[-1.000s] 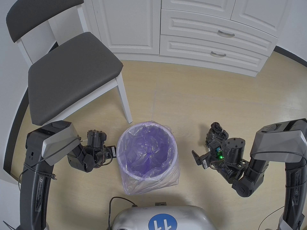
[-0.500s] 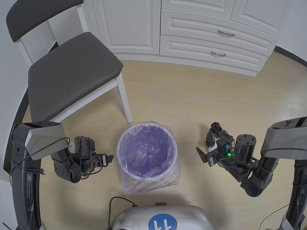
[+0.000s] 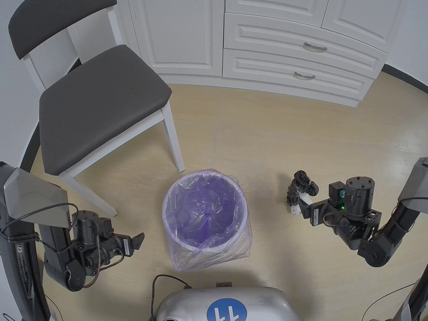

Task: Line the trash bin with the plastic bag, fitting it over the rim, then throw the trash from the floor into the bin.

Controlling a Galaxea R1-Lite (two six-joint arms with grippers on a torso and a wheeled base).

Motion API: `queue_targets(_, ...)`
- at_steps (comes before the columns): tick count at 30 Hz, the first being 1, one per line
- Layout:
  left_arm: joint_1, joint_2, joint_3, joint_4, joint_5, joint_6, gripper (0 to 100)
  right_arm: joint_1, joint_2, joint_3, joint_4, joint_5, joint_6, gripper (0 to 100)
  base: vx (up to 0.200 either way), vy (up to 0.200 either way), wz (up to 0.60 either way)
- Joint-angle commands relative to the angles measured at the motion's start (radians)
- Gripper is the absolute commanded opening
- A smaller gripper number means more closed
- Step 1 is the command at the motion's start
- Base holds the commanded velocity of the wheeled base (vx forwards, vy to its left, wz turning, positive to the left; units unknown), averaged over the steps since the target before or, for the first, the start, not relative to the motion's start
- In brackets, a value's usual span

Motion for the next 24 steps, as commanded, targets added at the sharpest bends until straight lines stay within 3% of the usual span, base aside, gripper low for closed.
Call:
queue_targets(1,-0.017,-0.204,0.200,-0.059,-0.011,0.003,100,-0.001,-0.162,0.050,0.203,-0.028,0.100,100,0.000,0.000,0.00)
queue_targets(8,-0.031,-0.365,0.249,-0.056,-0.015,-0.011,100,0.015,-0.243,-0.018,0.403,-0.034,0.120,100,0.000,0.000,0.00)
queue_targets(10,-0.050,-0.421,0.249,-0.054,-0.015,-0.034,100,0.010,-0.262,-0.070,0.476,0.017,0.120,100,0.000,0.000,0.00)
queue_targets(12,-0.067,-0.449,0.249,-0.053,-0.015,-0.037,100,0.019,-0.260,-0.076,0.443,0.023,0.129,100,0.000,0.000,0.00)
queue_targets(16,-0.083,-0.478,0.249,-0.051,-0.014,-0.033,100,0.033,-0.320,-0.024,0.408,-0.032,0.116,100,0.000,0.000,0.00)
queue_targets(17,-0.086,-0.492,0.249,-0.044,-0.014,-0.034,100,0.033,-0.369,0.013,0.457,-0.113,0.076,100,0.000,0.000,0.00)
queue_targets(20,-0.090,-0.518,0.249,0.013,-0.014,-0.033,100,0.030,-0.495,0.042,0.626,-0.264,0.013,100,0.000,0.000,0.00)
queue_targets(24,-0.092,-0.595,0.249,0.059,-0.018,-0.029,100,0.036,-0.680,-0.033,0.882,-0.259,0.048,100,0.000,0.000,0.00)
